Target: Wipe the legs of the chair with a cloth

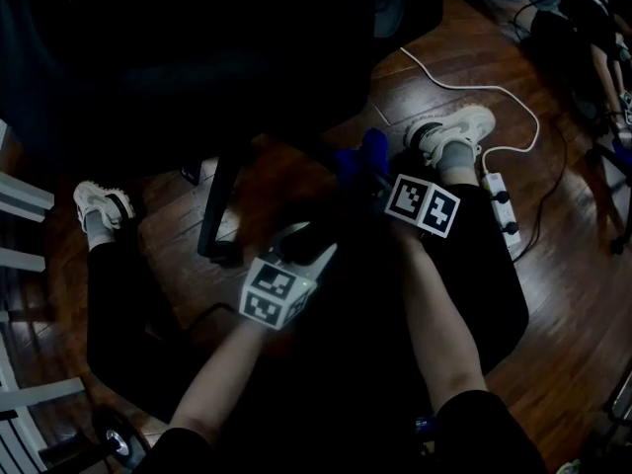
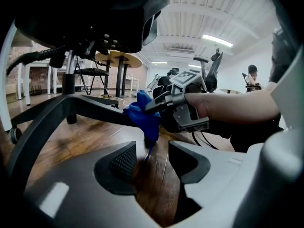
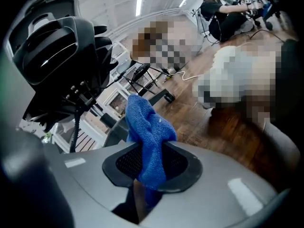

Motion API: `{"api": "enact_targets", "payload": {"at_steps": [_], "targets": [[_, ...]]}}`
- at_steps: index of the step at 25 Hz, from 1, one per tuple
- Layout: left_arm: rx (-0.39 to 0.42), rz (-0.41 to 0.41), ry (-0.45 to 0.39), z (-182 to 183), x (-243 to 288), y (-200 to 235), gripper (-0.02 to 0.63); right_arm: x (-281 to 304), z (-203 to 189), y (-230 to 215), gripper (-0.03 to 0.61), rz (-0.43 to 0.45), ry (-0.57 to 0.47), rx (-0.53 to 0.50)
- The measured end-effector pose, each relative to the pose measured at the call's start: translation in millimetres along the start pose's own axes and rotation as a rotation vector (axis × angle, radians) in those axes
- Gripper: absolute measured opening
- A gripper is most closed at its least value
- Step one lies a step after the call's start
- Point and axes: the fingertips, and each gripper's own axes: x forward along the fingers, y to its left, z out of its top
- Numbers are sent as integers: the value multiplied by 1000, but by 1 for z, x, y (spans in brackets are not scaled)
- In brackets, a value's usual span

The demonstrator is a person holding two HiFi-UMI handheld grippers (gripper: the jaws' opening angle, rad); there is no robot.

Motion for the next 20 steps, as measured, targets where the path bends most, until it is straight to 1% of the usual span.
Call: {"api": "enact_targets", "payload": {"at_steps": [2, 3, 5, 7, 8, 9, 11, 12, 13, 14, 15, 17, 18, 20], "targets": [[0, -17, 11, 2, 5, -4, 215, -10, -3, -5, 104, 23, 56, -40], [-1, -23, 10, 4, 8, -6, 215, -15, 0, -6, 104, 49, 80, -71], [-4, -35, 4, 9, 14, -10, 215, -18, 24, 4, 103, 149, 87, -120], [-15, -48, 7, 13, 20, -11, 215, -8, 55, 28, 103, 281, 81, -153], [-23, -54, 15, 14, 22, -12, 215, 2, 65, 40, 103, 337, 106, -182], [-30, -59, 25, 12, 21, -14, 215, 16, 66, 51, 103, 377, 163, -232], [-24, -64, 49, 8, 17, -14, 215, 48, 53, 61, 104, 403, 320, -380], [-6, -63, 62, 7, 14, -12, 215, 66, 49, 62, 104, 403, 374, -437], [20, -58, 74, 8, 11, -8, 215, 81, 48, 64, 104, 414, 401, -461], [46, -49, 83, 9, 8, -3, 215, 94, 49, 70, 104, 446, 411, -453], [67, -39, 90, 9, 6, 1, 215, 103, 50, 78, 104, 500, 421, -425], [82, -21, 99, 9, 5, 6, 215, 110, 47, 94, 104, 613, 453, -365], [82, -15, 102, 8, 6, 7, 215, 113, 43, 98, 104, 650, 474, -354], [77, -5, 109, 4, 10, 10, 215, 119, 31, 101, 104, 692, 522, -377]]}}
